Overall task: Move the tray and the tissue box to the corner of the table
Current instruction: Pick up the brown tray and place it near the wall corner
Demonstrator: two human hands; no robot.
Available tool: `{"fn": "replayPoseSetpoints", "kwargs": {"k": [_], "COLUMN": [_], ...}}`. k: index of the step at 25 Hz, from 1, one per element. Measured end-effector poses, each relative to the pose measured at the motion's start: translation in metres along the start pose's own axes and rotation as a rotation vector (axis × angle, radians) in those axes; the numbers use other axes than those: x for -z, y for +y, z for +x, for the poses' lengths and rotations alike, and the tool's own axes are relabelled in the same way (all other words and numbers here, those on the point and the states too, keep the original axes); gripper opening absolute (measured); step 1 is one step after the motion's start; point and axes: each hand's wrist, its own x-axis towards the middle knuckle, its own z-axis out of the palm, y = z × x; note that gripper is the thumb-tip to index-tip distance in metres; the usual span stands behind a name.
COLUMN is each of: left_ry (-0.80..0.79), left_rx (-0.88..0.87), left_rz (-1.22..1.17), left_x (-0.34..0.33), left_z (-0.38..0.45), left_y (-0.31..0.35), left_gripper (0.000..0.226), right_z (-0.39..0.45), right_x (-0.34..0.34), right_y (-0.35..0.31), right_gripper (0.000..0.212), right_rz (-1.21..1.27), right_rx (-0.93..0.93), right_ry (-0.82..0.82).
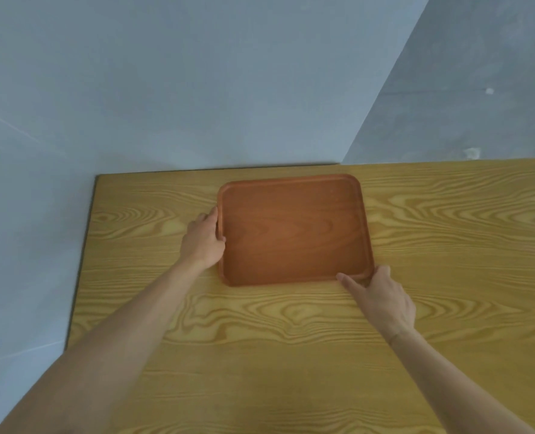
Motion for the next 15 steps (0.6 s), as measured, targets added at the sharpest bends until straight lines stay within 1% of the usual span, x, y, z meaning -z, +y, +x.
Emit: {"fn": "replayPoseSetpoints", "kwargs": {"k": [5,7,9,10,11,13,15], "left_ry": [0.032,0.112,0.214,0.233,0.229,0.182,0.145], "left_rx": [-0.006,-0.025,-0.078,-0.106,-0.130,-0.177,-0.241], "left_rz": [0.055,0.119,0.114,0.079,0.036,-0.006,0.055], "left_x": [-0.003,-0.005,-0.012,-0.018,-0.025,-0.041,-0.056], "left_z": [0.000,-0.008,-0.024,-0.035,-0.047,-0.067,-0.081], "left_y": [-0.003,-0.005,-0.009,-0.013,-0.018,-0.031,-0.048], "left_gripper": [0.068,0.063,0.060,0.062,0.069,0.087,0.105], "right_z": [0.006,0.008,0.011,0.014,0.017,0.029,0.039], "right_x": [0.004,0.003,-0.002,-0.006,-0.008,-0.013,-0.018], "right_y": [0.006,0.012,0.022,0.028,0.033,0.041,0.046], "right_gripper": [0.073,0.075,0.077,0.081,0.087,0.099,0.103], "right_rz": [-0.198,-0.249,-0.251,-0.211,-0.168,-0.138,-0.154], "right_rx": [0.106,0.152,0.249,0.297,0.347,0.422,0.455], "right_ry": [0.061,0.124,0.253,0.295,0.295,0.229,0.188]}}
